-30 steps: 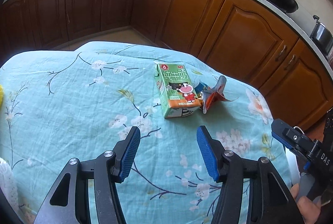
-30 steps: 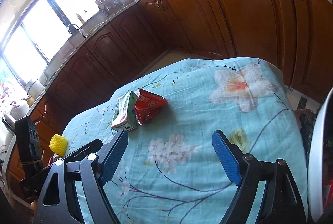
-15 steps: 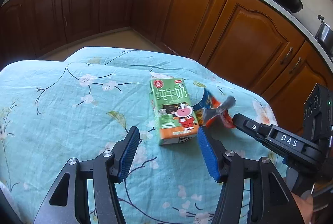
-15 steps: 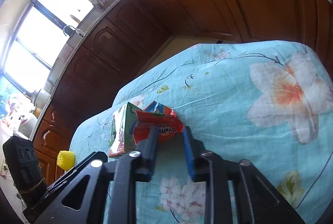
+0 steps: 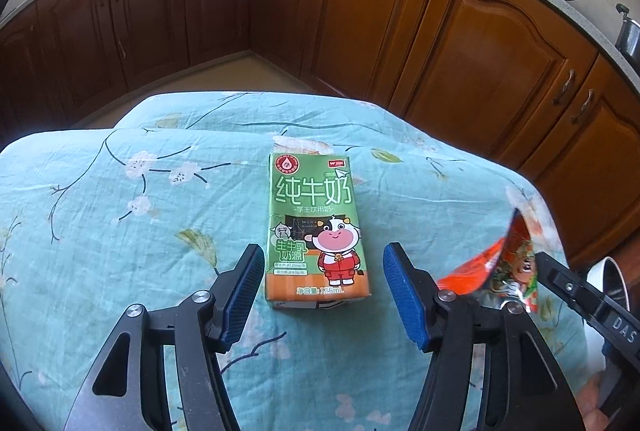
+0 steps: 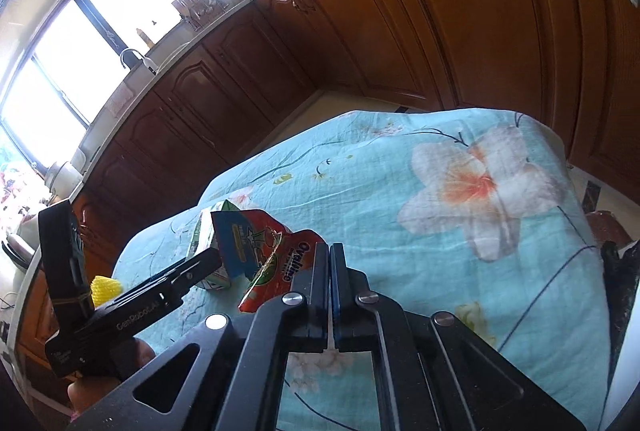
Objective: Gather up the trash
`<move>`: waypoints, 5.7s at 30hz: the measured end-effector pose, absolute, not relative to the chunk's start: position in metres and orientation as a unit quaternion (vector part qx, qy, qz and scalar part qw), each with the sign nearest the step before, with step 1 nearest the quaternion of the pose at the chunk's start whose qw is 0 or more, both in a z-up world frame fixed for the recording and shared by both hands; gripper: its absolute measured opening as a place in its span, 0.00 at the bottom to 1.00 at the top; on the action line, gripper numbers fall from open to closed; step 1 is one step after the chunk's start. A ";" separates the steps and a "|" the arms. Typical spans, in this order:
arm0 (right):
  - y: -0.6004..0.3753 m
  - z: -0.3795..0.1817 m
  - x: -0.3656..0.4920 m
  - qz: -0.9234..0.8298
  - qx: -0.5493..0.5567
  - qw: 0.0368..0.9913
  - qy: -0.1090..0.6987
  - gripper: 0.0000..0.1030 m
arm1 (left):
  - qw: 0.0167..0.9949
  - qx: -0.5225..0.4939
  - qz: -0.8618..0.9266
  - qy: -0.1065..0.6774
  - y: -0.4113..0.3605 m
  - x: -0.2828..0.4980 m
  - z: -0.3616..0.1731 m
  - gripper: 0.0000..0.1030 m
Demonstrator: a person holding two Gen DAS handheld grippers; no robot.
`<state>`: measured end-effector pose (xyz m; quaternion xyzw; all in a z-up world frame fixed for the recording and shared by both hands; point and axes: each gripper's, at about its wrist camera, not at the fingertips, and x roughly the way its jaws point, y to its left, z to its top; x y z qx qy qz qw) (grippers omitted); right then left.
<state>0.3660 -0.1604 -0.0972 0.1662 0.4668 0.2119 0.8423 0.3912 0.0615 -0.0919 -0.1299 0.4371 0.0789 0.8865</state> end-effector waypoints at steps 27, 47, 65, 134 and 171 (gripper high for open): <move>-0.234 -0.042 0.287 0.172 0.166 0.886 0.396 0.00 | 0.911 -0.074 -0.034 0.404 -0.058 0.298 -0.056 0.46; -0.346 -0.016 0.215 0.090 0.207 0.909 0.351 0.00 | 0.914 -0.019 -0.120 0.388 -0.148 0.260 -0.015 0.46; -0.400 -0.025 0.196 0.028 0.217 0.914 0.343 0.01 | 0.900 0.021 -0.164 0.404 -0.210 0.285 -0.022 0.46; -0.403 -0.017 0.198 0.026 0.227 0.913 0.337 0.78 | 0.895 -0.001 -0.158 0.418 -0.227 0.299 -0.025 0.64; -0.283 0.029 0.042 0.003 0.072 0.977 0.200 1.00 | 0.969 -0.039 -0.060 0.236 -0.106 0.061 0.015 0.99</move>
